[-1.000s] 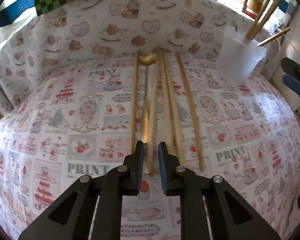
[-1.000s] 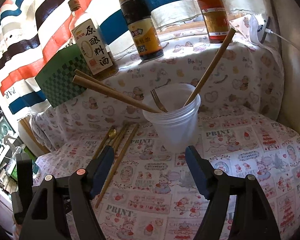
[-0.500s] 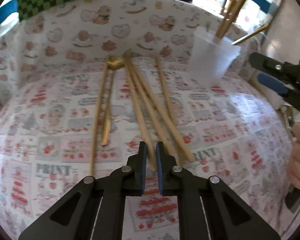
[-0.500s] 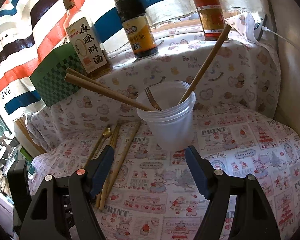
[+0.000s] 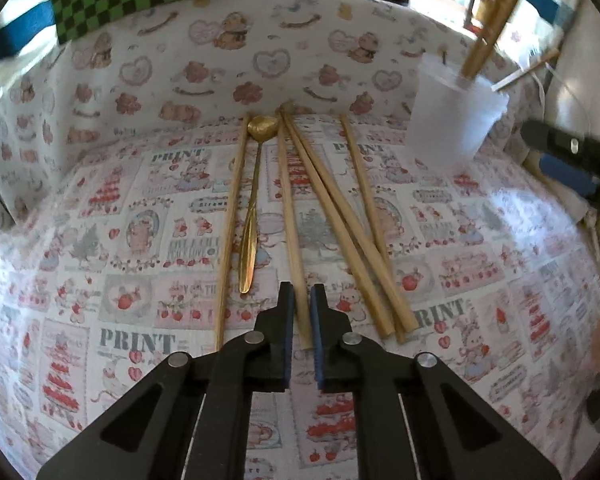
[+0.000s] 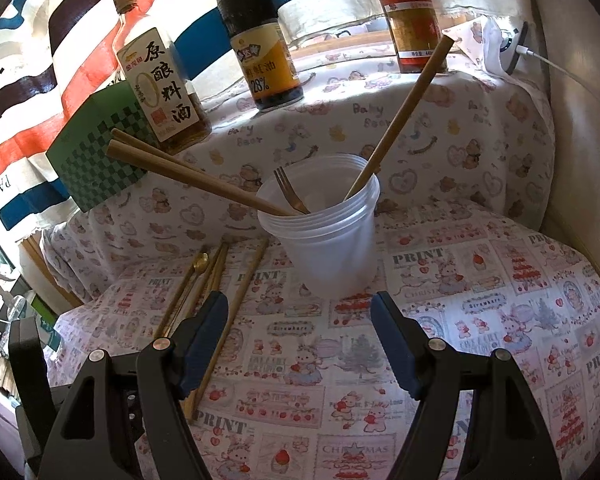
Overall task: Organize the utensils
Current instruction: 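Close left tool on the chopstick and lift while right tool closes on another chopstick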
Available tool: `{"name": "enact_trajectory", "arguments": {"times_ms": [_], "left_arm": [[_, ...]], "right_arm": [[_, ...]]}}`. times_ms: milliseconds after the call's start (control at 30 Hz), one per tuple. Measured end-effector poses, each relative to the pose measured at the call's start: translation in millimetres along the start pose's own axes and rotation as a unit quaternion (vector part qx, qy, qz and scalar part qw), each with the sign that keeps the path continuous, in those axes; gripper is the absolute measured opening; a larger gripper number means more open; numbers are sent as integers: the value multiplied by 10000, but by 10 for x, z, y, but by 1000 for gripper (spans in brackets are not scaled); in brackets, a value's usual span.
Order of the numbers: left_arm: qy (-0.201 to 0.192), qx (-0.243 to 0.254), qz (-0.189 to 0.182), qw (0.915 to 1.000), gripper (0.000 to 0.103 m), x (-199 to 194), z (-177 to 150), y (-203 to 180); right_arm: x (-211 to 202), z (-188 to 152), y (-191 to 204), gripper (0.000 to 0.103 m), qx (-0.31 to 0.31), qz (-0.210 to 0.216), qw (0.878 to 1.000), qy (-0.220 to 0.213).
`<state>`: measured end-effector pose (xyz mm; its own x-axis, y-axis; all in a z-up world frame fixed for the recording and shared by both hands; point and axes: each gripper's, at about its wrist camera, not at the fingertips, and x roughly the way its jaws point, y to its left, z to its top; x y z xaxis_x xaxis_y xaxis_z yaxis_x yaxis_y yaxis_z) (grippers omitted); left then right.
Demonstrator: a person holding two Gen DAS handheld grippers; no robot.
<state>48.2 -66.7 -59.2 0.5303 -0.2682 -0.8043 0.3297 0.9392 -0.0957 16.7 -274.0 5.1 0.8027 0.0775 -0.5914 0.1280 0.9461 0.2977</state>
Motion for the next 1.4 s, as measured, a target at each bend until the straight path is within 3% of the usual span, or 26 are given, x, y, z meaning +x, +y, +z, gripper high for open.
{"name": "enact_trajectory", "arguments": {"times_ms": [67,167,333,400,467,567,767,900,1033,1133,1400], "left_arm": [[-164,-208,-53,9996,6,-73,17,54],[-745,-261,-74,9969,6,-333,36,40],[-1931,-650,-298,9786,6,-829,12,178],[-2276,-807,-323,9699,6,-976,-14,250],[-2580,-930,-263,9613,6,-1107,-42,315],[-2881,-964,10,9527,6,-1286,-68,428],[-2835,-1010,93,9536,6,-1279,-8,604],[-2766,-1001,91,9557,6,-1228,-8,583],[-2803,-980,64,9549,6,-1236,-15,577],[-2906,-1003,44,9516,6,-1278,-27,594],[-3212,-946,112,9422,6,-1400,-62,578]], "right_arm": [[4,-7,10,76,-13,7,10000,15],[8,-21,46,76,-76,34,10000,51],[68,-114,199,76,-299,145,9991,267],[123,-160,285,70,-434,368,9970,532],[196,-217,349,54,-433,739,9925,878],[329,-358,512,46,-571,1127,9820,1407],[378,-628,865,40,-1283,1154,9718,1608],[365,-744,997,36,-1701,906,9682,1594],[393,-825,1036,27,-1956,663,9657,1575],[359,-829,1028,10,-1990,610,9674,1442],[-139,-557,843,9,-1609,342,9864,8]]}}
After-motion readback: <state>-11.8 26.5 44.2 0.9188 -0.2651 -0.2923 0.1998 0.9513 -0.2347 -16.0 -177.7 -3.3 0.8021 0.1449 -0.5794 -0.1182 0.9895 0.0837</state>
